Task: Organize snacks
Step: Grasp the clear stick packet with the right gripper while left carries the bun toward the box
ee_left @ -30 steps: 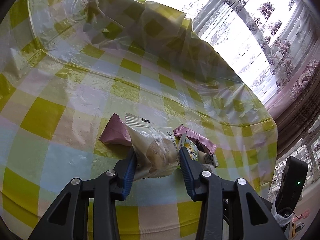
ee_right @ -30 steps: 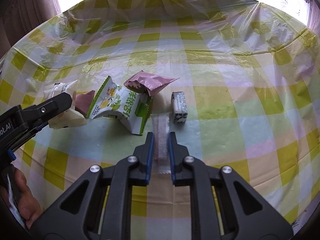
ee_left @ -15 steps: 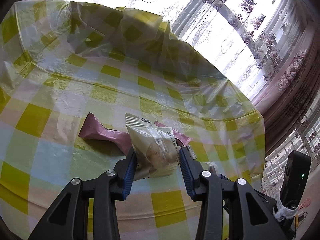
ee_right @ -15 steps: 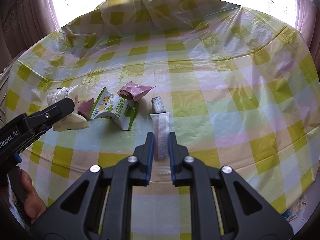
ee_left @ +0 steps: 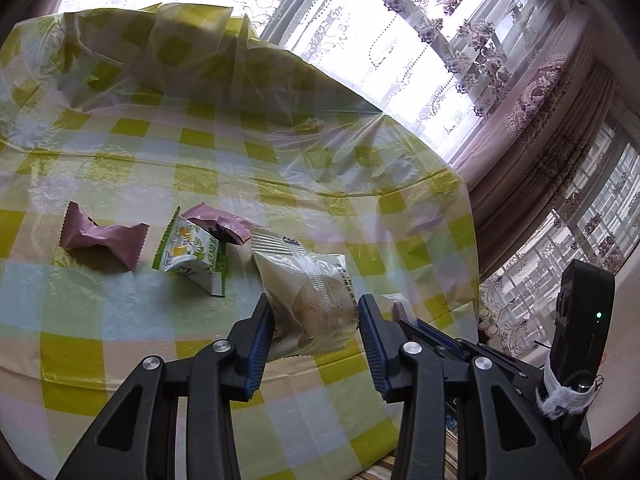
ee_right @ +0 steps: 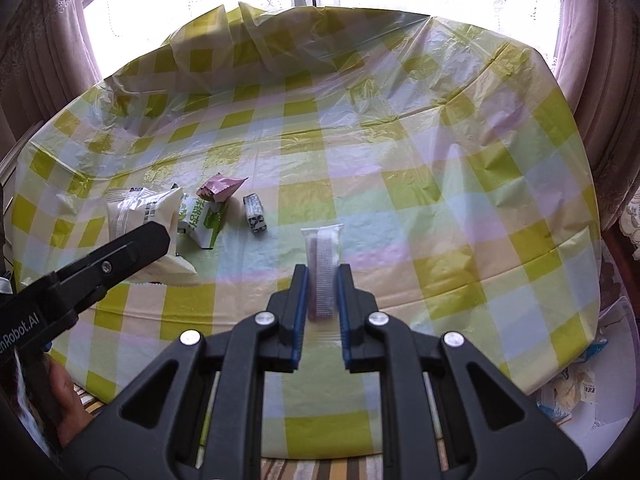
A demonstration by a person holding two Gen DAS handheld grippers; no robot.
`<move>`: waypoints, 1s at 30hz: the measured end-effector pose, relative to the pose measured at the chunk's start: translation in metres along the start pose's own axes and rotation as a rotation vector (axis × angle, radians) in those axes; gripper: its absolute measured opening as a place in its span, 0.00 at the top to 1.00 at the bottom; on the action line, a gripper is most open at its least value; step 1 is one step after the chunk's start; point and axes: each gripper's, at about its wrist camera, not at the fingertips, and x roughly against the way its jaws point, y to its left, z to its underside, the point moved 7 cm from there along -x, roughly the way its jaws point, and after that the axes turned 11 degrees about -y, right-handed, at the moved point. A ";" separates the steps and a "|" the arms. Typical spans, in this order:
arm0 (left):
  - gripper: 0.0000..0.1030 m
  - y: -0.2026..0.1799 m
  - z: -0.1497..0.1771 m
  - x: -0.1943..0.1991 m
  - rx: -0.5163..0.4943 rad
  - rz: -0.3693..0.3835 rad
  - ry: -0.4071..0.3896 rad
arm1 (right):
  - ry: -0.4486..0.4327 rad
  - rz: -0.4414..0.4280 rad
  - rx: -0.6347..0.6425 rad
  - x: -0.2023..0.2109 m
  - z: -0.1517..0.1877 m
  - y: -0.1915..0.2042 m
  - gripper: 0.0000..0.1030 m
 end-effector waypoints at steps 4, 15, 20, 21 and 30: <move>0.58 -0.028 0.012 -0.006 -0.030 0.044 0.039 | -0.003 0.022 -0.013 0.012 0.002 -0.022 0.84; 0.58 -0.110 0.053 -0.023 -0.143 0.167 0.160 | -0.001 0.103 -0.042 0.046 0.014 -0.098 0.84; 0.58 -0.142 0.070 -0.032 -0.176 0.221 0.222 | 0.000 0.142 -0.031 0.062 0.019 -0.135 0.83; 0.58 -0.148 0.074 -0.033 -0.184 0.229 0.234 | 0.000 0.150 -0.037 0.065 0.020 -0.143 0.83; 0.58 -0.199 0.115 -0.046 -0.274 0.314 0.364 | 0.008 0.236 -0.122 0.089 0.039 -0.216 0.83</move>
